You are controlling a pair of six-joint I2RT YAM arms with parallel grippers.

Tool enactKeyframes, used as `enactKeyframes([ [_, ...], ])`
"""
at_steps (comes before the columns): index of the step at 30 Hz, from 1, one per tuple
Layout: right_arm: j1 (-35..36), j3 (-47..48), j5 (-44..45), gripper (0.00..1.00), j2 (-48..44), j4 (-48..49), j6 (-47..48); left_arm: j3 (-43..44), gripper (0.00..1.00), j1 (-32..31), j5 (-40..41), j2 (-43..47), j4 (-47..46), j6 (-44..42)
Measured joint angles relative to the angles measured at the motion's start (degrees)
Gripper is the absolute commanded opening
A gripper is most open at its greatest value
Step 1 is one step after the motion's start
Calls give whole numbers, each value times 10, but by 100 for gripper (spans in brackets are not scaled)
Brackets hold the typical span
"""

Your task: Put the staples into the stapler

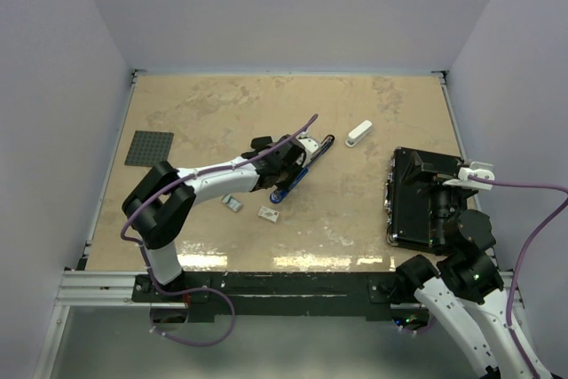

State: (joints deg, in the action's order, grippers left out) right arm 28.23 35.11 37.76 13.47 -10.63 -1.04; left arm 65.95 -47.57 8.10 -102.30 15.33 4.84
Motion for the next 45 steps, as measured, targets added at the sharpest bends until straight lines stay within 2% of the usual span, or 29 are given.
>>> enactKeyframes([
  [23,0,0,0,98,0,0,0,0,0,2,-4,0,1,5],
  [45,0,0,0,98,0,0,0,0,25,3,-3,-3,0,5],
])
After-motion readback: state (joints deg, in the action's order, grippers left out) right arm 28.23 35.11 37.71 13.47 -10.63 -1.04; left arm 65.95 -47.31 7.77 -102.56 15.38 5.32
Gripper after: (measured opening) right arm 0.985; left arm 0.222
